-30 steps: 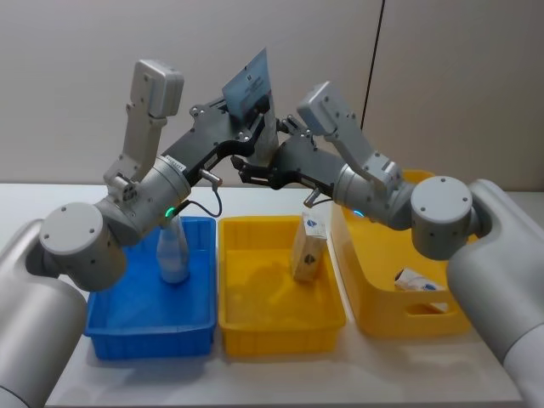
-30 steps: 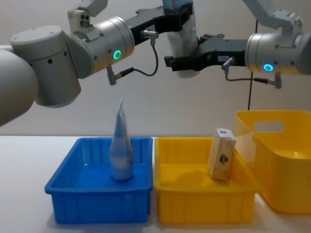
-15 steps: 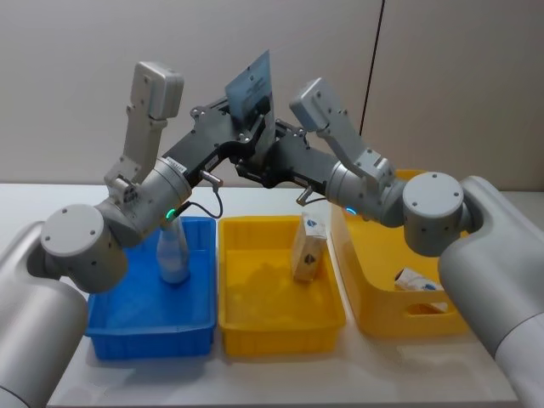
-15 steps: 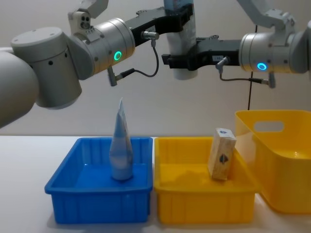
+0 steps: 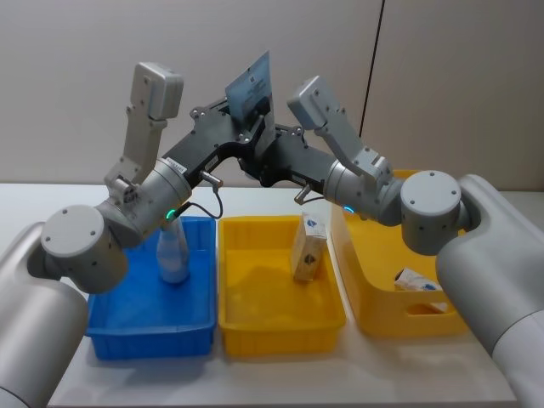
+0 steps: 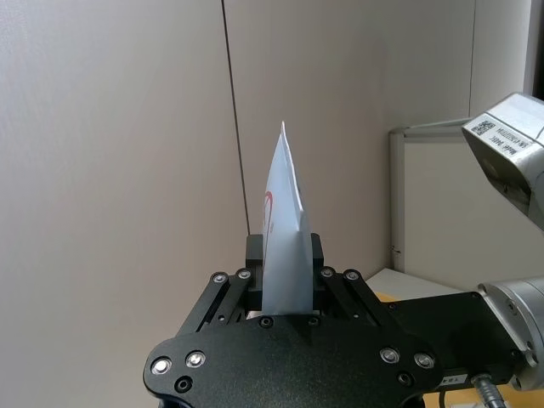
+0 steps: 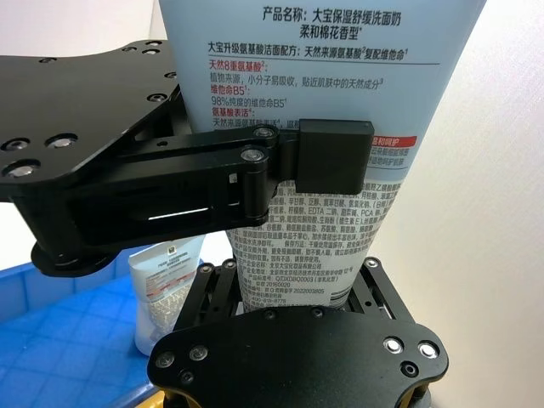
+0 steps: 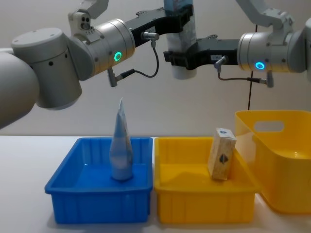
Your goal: Bimanual collaborative sorting of washing and personal care products
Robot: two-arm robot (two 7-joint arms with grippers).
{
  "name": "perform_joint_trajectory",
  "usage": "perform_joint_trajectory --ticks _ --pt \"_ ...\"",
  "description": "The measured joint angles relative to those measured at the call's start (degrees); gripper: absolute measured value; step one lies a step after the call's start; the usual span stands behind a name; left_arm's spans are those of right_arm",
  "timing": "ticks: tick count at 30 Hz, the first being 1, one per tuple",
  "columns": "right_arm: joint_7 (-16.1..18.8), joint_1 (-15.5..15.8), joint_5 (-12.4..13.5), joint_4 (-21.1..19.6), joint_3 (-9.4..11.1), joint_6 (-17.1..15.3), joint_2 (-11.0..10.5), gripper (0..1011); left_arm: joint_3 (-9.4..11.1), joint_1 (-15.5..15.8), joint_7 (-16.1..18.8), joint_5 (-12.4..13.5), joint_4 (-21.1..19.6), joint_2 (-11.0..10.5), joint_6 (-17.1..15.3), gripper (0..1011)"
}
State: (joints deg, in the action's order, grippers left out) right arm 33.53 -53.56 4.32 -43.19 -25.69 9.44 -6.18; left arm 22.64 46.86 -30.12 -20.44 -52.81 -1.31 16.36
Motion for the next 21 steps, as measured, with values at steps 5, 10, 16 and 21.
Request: perform_joint_trajectory --ticks 5,10,16,21 --pt "0.0 0.0 0.0 0.1 0.0 0.0 0.0 412 0.0 0.0 0.0 0.0 0.0 0.0 0.0 234" --pt "0.0 -0.1 0.1 0.1 0.0 0.0 0.1 396 0.0 0.0 0.0 0.0 0.0 0.0 0.0 235" --pt "0.1 -0.1 0.1 0.2 0.0 -0.1 0.1 390 0.0 0.0 0.0 0.0 0.0 0.0 0.0 234" --pt "0.1 -0.1 0.1 0.2 -0.1 -0.1 0.1 390 0.0 0.0 -0.1 0.0 0.0 0.0 0.0 234"
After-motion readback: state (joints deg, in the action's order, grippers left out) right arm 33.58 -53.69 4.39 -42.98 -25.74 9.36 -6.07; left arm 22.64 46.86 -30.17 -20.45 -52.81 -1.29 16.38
